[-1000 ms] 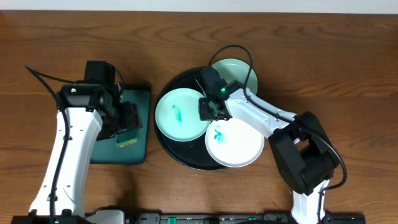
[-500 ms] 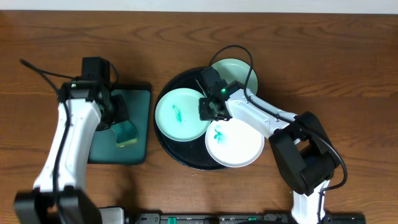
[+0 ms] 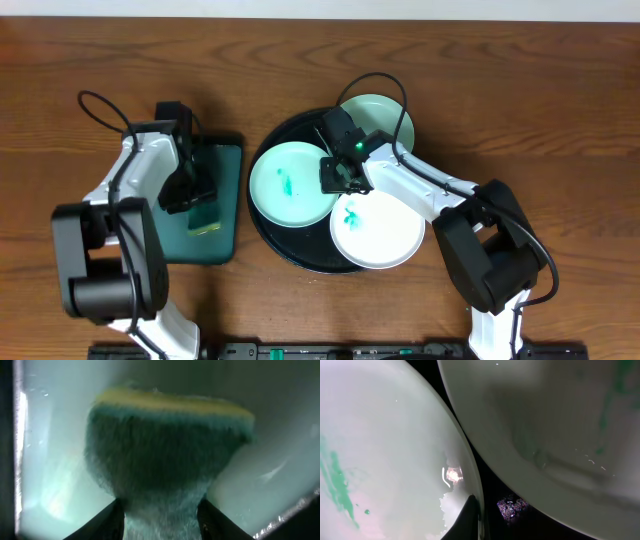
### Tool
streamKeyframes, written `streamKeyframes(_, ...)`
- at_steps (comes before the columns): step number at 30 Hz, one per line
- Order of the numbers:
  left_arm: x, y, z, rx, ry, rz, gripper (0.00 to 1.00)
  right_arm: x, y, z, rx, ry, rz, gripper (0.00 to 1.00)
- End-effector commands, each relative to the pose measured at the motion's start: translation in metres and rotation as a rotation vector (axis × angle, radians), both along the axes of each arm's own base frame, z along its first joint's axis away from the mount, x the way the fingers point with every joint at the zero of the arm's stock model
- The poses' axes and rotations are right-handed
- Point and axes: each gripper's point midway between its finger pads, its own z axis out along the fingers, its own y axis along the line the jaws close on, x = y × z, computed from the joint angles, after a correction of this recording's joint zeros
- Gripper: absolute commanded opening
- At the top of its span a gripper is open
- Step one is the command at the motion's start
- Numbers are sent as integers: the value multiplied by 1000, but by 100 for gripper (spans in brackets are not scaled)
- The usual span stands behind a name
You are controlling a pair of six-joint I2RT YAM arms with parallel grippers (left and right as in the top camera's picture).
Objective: Clean dirty plates on tray and stack at the side
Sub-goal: 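Grasp the green sponge with the left gripper and lift it from the water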
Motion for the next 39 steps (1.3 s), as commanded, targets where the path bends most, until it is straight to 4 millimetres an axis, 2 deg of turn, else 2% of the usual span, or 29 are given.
streamKeyframes(1,0,1,-11,0,17,-9,49,-12,-5,-13,-30,35,38,1)
streamKeyframes(7,1,1,-11,-1,14,-9,49,-12,-4,-13,-30,34,43,1)
streamKeyframes(8,1,1,-11,-1,14,-9,43,-12,-4,-13,-30,34,43,1)
streamKeyframes(9,1,1,-11,-4,13,-7,32,-12,-5,-13,-30,34,43,1)
streamKeyframes(10,1,1,-11,-4,11,-5,12,-12,-5,-13,-30,35,43,1)
streamKeyframes(11,1,1,-11,-4,11,-6,7,-13,-5,-13,-31,36,43,1)
streamKeyframes(14,1,-1,-11,-14,10,-6,7,-13,-5,-13,-32,37,43,1)
streamKeyframes(17,2,-14,-9,-95,11,-38,7,-13,-5,-13,-32,37,43,1)
streamKeyframes(21,8,-17,6,-106,-36,-42,7,-14,-6,-13,-34,40,43,1)
streamKeyframes(24,21,-20,36,-91,-154,-87,7,-15,-6,-14,-38,44,47,1)
streamKeyframes(28,36,-18,96,-16,-368,-125,7,-15,-7,-14,-40,45,50,1)
streamKeyframes(35,38,-2,190,229,-664,-183,7,-15,-7,-14,-41,44,54,1)
streamKeyframes(39,39,0,222,280,-780,-202,7,-15,-7,-14,-41,44,53,1)
